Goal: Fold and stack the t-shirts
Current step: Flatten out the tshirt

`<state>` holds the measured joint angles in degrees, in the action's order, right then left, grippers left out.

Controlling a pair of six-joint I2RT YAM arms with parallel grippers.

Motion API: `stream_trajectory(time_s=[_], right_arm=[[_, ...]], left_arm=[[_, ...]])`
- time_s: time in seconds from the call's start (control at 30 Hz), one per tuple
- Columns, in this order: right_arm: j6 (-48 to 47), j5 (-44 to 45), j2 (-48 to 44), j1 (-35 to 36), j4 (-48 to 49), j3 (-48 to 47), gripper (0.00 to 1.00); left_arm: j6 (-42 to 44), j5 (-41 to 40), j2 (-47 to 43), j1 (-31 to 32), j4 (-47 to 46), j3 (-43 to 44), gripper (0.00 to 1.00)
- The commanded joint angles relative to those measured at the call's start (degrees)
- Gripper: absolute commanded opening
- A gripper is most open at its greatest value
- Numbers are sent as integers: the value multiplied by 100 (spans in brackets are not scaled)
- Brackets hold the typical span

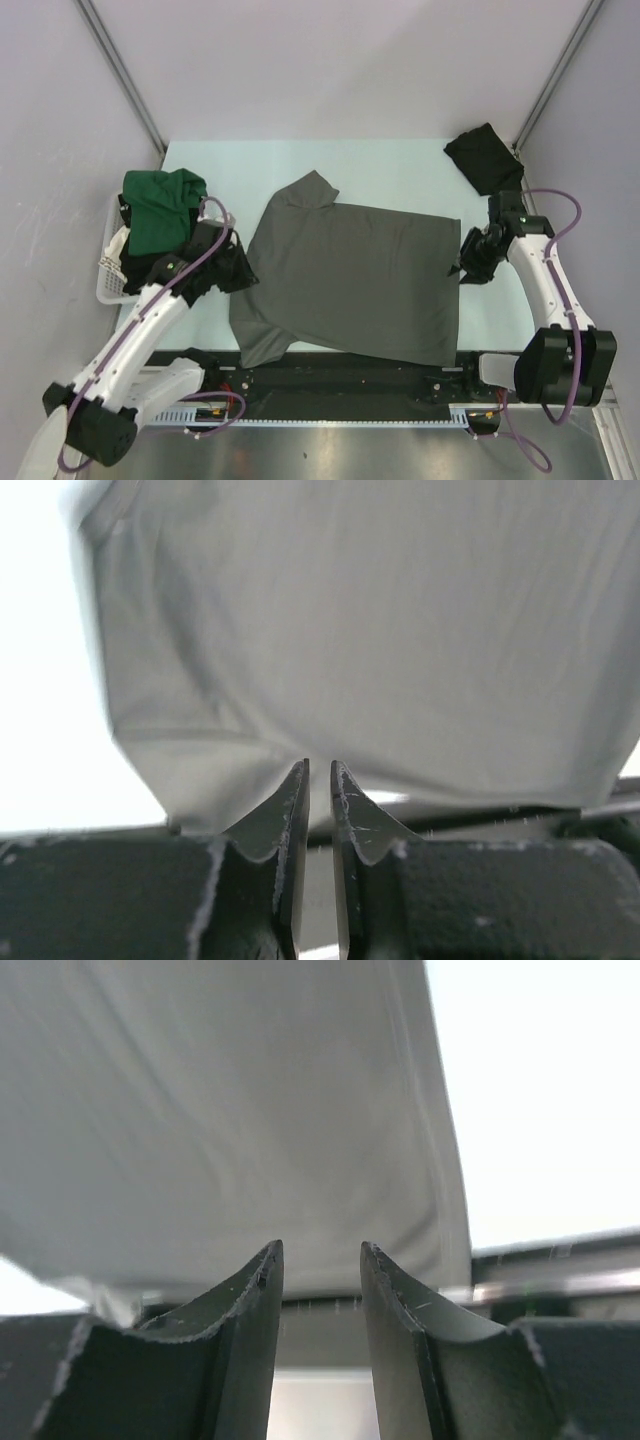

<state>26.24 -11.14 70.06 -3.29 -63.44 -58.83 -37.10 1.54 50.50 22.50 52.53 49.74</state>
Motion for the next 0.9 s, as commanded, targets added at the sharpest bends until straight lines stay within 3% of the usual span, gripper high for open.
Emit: stream_trajectory(time_s=[0.0, 0.13, 0.43, 0.87], right_arm=[[-268, 734, 401, 56, 1192, -585, 41], [-541, 1446, 954, 92, 1886, -946, 41], [-778, 1526, 2291, 92, 2985, -1596, 40], [-1244, 1878, 3663, 83, 3312, -2475, 37]], left_arm=[[431, -136, 521, 9, -1252, 501, 19], [695, -311, 838, 9, -1369, 993, 23], [1073, -260, 839, 9, -1211, 1363, 22], [1197, -435, 891, 9, -736, 1592, 20]])
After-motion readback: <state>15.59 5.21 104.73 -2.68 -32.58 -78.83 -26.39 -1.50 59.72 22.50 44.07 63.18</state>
